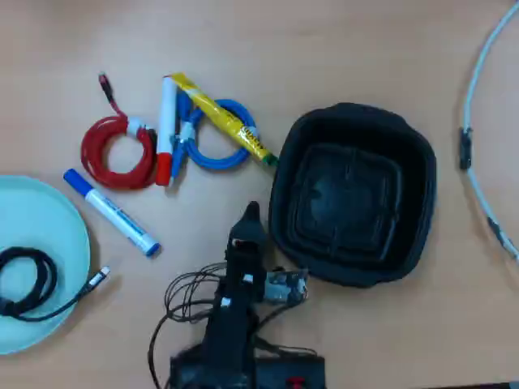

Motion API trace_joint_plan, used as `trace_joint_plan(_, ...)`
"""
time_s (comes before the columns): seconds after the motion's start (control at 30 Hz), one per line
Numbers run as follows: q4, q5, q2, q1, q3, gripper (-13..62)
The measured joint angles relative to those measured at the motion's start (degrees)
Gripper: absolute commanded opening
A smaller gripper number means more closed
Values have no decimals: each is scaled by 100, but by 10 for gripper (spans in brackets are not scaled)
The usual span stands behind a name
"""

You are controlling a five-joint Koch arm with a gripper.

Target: Pick up the blue pen and put it in the black bowl

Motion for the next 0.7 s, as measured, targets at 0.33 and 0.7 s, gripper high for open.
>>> trace_joint_plan(0.33, 5203, 668, -1081, -1951, -4825, 497)
trace_joint_plan(0.7, 5194, 2259, -1072, -2364, -4852, 497)
